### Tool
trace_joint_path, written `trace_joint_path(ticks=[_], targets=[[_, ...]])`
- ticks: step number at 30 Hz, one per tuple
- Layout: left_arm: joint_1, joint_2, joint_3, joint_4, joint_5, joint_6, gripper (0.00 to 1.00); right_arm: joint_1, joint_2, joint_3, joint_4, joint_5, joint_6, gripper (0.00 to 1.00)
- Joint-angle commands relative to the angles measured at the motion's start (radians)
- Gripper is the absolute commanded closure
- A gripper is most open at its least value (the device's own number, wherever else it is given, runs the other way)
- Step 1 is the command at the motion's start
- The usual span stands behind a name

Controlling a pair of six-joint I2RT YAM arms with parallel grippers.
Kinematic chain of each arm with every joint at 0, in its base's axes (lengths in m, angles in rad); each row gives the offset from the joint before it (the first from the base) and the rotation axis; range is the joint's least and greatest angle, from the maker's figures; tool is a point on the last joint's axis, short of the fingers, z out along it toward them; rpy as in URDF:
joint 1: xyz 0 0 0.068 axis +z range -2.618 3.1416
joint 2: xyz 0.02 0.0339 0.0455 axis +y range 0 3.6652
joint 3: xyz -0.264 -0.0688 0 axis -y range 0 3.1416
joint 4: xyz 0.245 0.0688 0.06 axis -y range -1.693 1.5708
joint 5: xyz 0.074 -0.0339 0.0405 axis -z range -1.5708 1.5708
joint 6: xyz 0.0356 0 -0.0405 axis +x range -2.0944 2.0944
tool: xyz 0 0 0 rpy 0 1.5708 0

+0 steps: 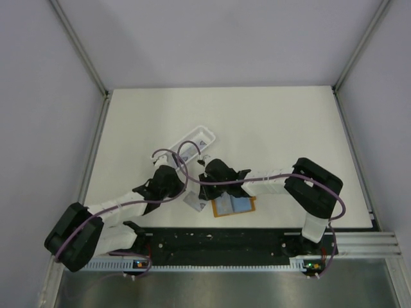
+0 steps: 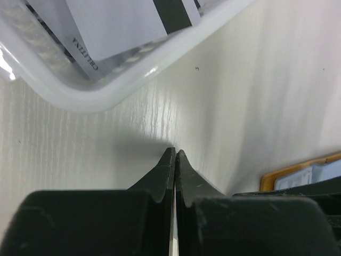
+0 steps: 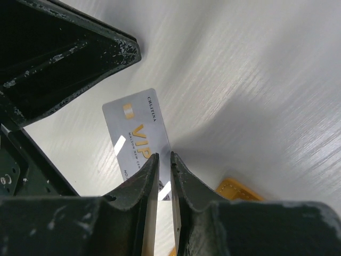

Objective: Put the credit cards into the card holder
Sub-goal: Pick up the credit card from the center of the board.

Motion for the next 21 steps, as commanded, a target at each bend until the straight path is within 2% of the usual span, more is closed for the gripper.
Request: trace_joint_path(ticks=[1,9,21], targets=[[-0.034,-0.037,-0.046,-0.034,0.028,-0.031,1.0,0.027,0.005,-0.052,-0.047,0.033,0.024,0.85],[-0.136,-0.071,-0.066,-0.132,-0.031,-0.141,1.0,0.04,-0.032,-0.079,-0.043,0.053,0.05,0.84],[-0.183,-0.235,-0.13,-0.25,-0.054,-0.207,1.0,0.109,-0.07,-0.13,-0.047,0.092,0.099,0.84]])
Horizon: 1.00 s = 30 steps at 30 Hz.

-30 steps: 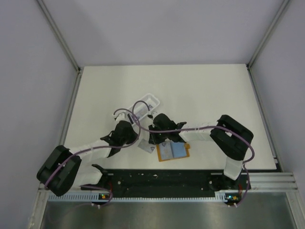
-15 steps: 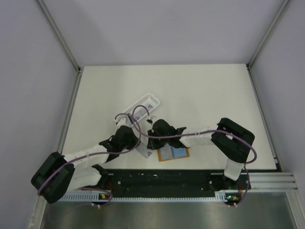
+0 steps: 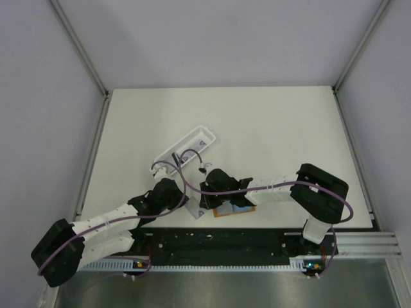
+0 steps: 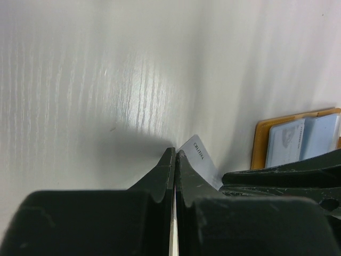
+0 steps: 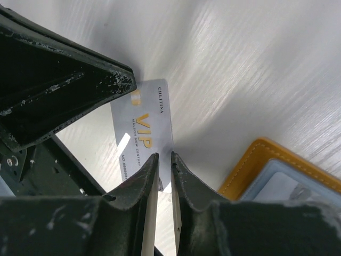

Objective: Put the credit cards into the card holder
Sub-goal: Pick up the credit card from the center of the board.

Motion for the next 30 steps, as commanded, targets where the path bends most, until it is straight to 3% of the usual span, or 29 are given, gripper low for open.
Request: trace_joint_path(ticks=[1,27,30], targets=[[-0.023,-0.038,-0.043,-0.114,-0.023,-0.021,1.0,0.046,-0.018,-0.05,-0.082,0.048,0.023,0.84],[-0.184,-0.093,-0.06,-0.177,-0.072,-0.114,1.0,0.178,-0.121,-0.132,-0.045,0.065,0.158,0.84],[-0.191,-0.094,-0.066,-0.177,-0.076,-0.119,1.0,0.201,-0.163,-0.144,-0.057,0.112,0.186,0.77]])
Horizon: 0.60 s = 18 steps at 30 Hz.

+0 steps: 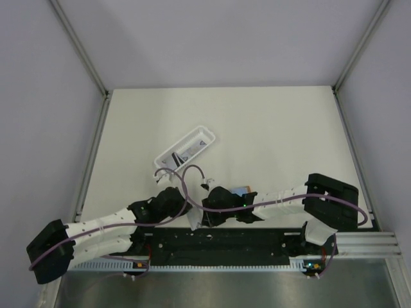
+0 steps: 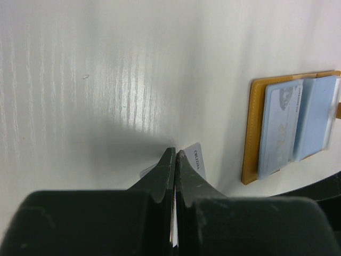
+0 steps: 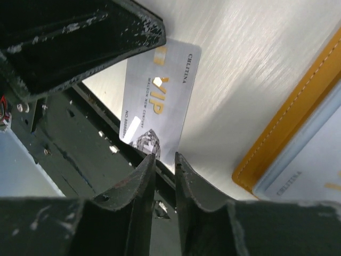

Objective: Put the credit cards into the card holder
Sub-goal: Pick up the credit card from the center of the board.

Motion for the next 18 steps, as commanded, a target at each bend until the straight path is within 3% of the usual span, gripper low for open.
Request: trace_joint_path(ticks=[1,5,18], targets=[[-0.014,0.001,-0.036,-0.091,-0.014,-0.002,1.0,0.044,-0.076,-0.034,-0.056,0.087,0.047,0.74],[-0.022,-0.003,-0.044,-0.059,-0.01,0.006,1.0,0.069,-0.146,-0.077,-0.047,0.151,0.117,0.65],[-0.051,0.057,-0.034,0.012,0.01,0.029,1.0,0.083,-0.245,-0.264,0.157,0.182,0.318,0.57]])
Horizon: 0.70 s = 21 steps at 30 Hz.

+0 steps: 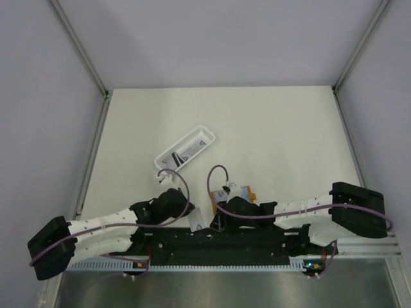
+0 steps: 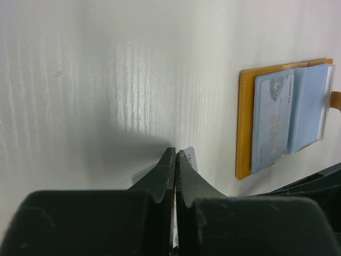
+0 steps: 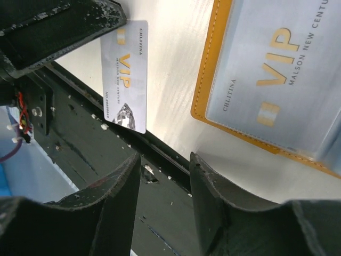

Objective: Put the credit cards into the card holder
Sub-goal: Pick up the credit card from the center of the board.

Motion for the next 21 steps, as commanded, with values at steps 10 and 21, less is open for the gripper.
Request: trace_joint_path(ticks=[10,21], targets=[[-0.041,-0.003,-0.029,-0.08,-0.008,0.0,1.0,0.015,0.071,-0.076,0.296,-0.059,0.132,0.57],[-0.045,-0.022,-0.028,-0.111,-0.02,-0.011,1.0,0.018,0.141,-0.053,0.343,-0.09,0.145,0.57]])
